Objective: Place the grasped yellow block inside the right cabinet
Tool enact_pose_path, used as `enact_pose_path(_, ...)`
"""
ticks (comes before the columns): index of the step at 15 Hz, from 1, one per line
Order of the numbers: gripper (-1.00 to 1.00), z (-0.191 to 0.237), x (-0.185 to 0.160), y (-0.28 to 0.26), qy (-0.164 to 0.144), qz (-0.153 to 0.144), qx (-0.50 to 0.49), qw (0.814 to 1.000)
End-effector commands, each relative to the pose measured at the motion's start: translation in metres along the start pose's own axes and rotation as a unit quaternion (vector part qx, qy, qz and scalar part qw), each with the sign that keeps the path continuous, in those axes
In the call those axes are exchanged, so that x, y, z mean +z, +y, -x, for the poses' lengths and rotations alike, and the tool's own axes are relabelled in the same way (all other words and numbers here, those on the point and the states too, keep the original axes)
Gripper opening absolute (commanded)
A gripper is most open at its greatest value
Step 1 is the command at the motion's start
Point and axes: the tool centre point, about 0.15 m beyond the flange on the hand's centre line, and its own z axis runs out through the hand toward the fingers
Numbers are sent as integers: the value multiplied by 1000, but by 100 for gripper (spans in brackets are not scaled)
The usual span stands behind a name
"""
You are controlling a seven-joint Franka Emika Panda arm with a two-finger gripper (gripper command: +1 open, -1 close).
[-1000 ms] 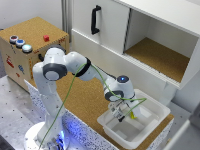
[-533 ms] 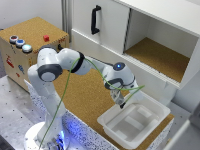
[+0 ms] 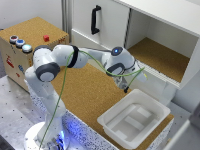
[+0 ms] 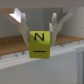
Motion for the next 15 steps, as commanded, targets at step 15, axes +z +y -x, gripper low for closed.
enact_pose_path(15,-100,-80,92,-37,-63,-191,-195,960)
